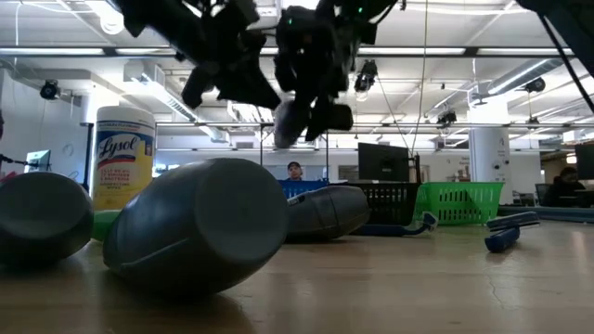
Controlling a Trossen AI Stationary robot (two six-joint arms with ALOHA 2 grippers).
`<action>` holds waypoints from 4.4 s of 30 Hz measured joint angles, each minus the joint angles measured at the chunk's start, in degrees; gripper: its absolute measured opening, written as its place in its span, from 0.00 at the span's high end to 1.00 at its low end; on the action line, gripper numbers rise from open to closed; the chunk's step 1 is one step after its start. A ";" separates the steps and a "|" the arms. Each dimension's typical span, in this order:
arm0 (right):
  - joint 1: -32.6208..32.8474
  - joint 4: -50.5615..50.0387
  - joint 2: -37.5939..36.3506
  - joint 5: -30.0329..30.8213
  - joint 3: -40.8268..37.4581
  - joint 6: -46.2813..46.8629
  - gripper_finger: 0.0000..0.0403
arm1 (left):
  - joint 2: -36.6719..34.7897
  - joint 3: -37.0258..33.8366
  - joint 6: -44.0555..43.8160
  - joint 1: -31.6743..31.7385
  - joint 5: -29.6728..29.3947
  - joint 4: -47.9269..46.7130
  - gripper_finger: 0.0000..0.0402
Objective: Pick & Place Travel size toiletries
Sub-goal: Put the black deodorant into the blue basket, then adjust the red basket, then put the black deodorant into the blue basket
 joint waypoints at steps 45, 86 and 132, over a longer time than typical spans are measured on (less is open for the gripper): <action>10.56 -11.22 -11.06 19.92 -1.44 9.55 0.20 | -11.26 -12.24 -34.96 5.14 3.20 -36.44 0.54; 27.75 12.93 -10.90 20.93 -19.62 5.07 0.26 | -20.83 -2.02 -29.14 5.05 9.28 -32.80 0.53; 27.44 35.11 1.09 26.97 -27.15 0.07 0.29 | -25.49 -3.02 -39.83 4.31 19.57 -37.55 0.53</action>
